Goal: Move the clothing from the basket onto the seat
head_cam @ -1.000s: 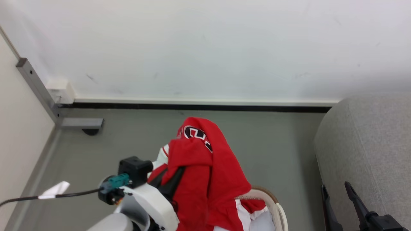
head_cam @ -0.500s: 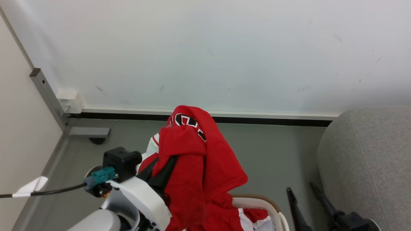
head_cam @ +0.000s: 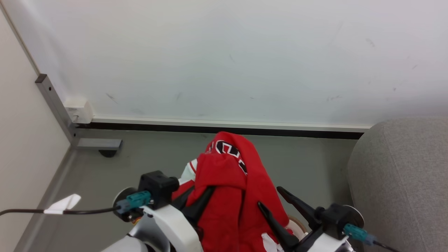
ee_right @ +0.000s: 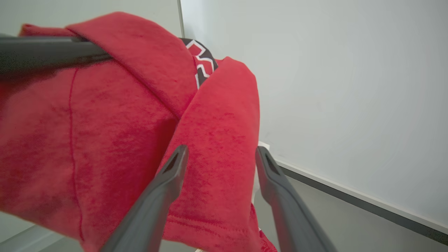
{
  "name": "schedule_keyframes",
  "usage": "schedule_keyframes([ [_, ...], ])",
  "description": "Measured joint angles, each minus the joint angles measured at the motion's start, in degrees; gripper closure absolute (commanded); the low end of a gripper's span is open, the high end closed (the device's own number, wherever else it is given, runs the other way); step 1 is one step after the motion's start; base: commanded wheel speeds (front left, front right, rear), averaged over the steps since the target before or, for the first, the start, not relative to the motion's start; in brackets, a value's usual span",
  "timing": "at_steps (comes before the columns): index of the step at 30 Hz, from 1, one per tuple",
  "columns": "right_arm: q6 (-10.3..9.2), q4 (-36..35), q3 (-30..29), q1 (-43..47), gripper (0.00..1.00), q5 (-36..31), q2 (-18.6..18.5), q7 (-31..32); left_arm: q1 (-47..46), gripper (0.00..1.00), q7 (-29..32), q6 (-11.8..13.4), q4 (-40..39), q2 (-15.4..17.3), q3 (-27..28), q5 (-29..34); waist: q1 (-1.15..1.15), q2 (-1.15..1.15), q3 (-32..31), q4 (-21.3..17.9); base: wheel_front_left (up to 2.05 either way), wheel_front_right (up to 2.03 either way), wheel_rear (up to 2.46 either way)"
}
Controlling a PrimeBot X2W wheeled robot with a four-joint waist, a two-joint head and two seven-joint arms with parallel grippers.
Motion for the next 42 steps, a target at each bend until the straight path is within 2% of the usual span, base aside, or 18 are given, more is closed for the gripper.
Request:
schedule_keyframes([
  [4, 0.0, 3.0, 6.8, -4.9, 0.0, 7.0, -1.2, 1.8, -0.6, 1.0, 0.6, -0.7, 0.5, -0.7, -1.2, 0.5, 0.0, 0.0, -0.1, 0.1, 0.0, 0.0, 0.0],
  [10, 0.0, 7.2, 14.1, -10.0, 0.0, 16.3, -0.9, 3.0, -1.2, 1.0, 1.0, -1.5, 1.6, -2.0, -2.5, 0.8, 0.0, 0.0, -0.5, 0.5, 0.0, 0.0, 0.0],
  [19, 0.0, 9.2, 26.7, -16.8, 0.0, 24.6, -0.3, 1.6, -1.7, 1.0, 2.0, -3.5, 2.2, -2.6, -3.9, 0.0, 0.0, 0.0, -0.8, 0.1, 0.0, 0.0, 0.0],
  [23, 0.0, 10.4, 29.9, -19.1, 0.0, 28.1, 0.0, 0.9, -1.8, 1.0, 2.4, -4.3, 2.0, -3.6, -4.2, -0.9, 0.0, 0.0, -1.1, -0.2, 0.0, 0.0, 0.0],
  [25, 0.0, 10.8, 30.6, -19.7, 1.0, 30.2, 0.3, 0.4, -1.8, 1.0, 2.5, -4.4, 2.0, -3.8, -4.3, -1.1, 0.0, 0.0, -1.3, -0.3, 0.0, 0.0, 0.0],
  [32, 0.0, 10.4, 31.7, -20.4, 1.0, 34.9, 0.4, -0.7, -1.9, 1.0, 2.4, -4.1, 2.2, -3.8, -4.1, -1.2, 0.0, 0.0, -1.6, -0.7, 0.0, 0.0, 0.0],
  [34, 0.0, 10.3, 31.6, -20.4, 1.0, 35.6, 0.1, -0.8, -1.9, 0.7, 2.0, -3.6, 2.4, -3.7, -3.8, -1.2, 0.0, 0.0, -1.7, -0.9, 0.0, 0.0, 0.0],
  [35, 0.0, 10.2, 30.8, -20.4, 1.0, 35.7, -0.1, -0.8, -1.9, 0.7, 1.9, -3.4, 2.5, -3.6, -3.7, -1.2, 0.0, 0.0, -1.7, -1.0, 0.0, 0.0, 0.0],
  [36, 0.0, 9.9, 29.4, -20.4, 1.0, 35.7, -0.5, -0.9, -1.8, 0.61, 1.7, -3.1, 2.6, -3.5, -3.6, -1.2, 0.0, 0.0, -1.8, -1.1, 0.0, 0.0, 0.0],
  [38, 0.0, 9.4, 26.9, -20.2, 1.0, 35.1, -1.1, -0.9, -1.7, 0.51, 1.3, -2.8, 2.7, -3.4, -3.4, -1.2, 0.0, 0.0, -1.8, -1.4, 0.0, 0.0, 0.0],
  [40, 0.0, 8.9, 24.3, -19.4, 1.0, 34.2, -1.4, -1.0, -1.5, 0.14, 0.9, -2.6, 2.9, -3.4, -3.4, -1.1, 0.0, 0.0, -1.8, -1.6, 0.0, 0.0, 0.0],
  [41, 0.0, 8.6, 23.3, -18.9, 1.0, 34.0, -1.5, -1.0, -1.5, 0.0, 0.9, -2.5, 3.1, -3.4, -3.4, -1.1, 0.0, 0.0, -1.7, -1.7, 0.0, 0.0, 0.0],
  [42, 0.0, 8.0, 22.2, -18.4, 1.0, 33.9, -1.6, -1.0, -1.4, 0.0, 0.7, -2.4, 3.4, -3.4, -3.4, -1.0, 0.0, 0.0, -1.7, -1.8, 0.0, 0.0, 0.0],
])
